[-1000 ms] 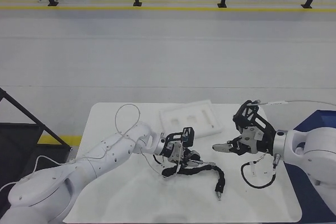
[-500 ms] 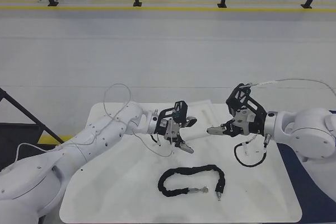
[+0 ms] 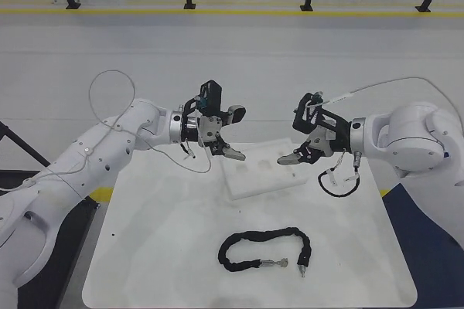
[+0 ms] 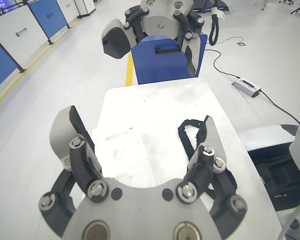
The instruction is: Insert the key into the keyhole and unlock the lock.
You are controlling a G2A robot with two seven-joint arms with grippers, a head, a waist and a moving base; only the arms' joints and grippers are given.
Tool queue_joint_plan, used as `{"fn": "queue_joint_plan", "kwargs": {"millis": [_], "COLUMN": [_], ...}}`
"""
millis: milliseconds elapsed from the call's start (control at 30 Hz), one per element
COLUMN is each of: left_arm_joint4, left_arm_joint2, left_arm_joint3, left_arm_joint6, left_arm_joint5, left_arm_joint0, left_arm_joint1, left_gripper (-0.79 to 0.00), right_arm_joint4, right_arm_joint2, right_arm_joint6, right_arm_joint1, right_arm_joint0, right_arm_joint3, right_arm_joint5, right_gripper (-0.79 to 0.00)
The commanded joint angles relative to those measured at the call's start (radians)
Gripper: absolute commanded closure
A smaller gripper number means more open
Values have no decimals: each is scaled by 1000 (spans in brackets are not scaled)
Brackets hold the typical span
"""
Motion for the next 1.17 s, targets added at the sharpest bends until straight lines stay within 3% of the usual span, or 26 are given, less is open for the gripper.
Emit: {"fn": "queue_joint_plan", "kwargs": {"millis": [0,200,1133], "left_arm_joint4": [-27,-99,-99], "left_arm_joint2": [0,0,0], "left_arm_joint3": [-5,-20,-20], "left_arm_joint6": [-22,-86,-86], "left_arm_joint5": [0,0,0], "left_arm_joint0": [-21,-49,-49], "left_arm_joint1": [17,48,48], "left_gripper": [-785,-785,-784], "right_arm_joint4": [11,53,53], "right_arm_joint2": [-4,-10,-10], "right_arm_joint6": [1,0,0], "right_arm_joint1": [-5,-14,-14], "right_arm_joint0": [21,51,51], "right_arm_joint3": [29,95,95], "right_arm_joint5": [-18,-61,-61], "right_gripper": [-785,-785,-785]}}
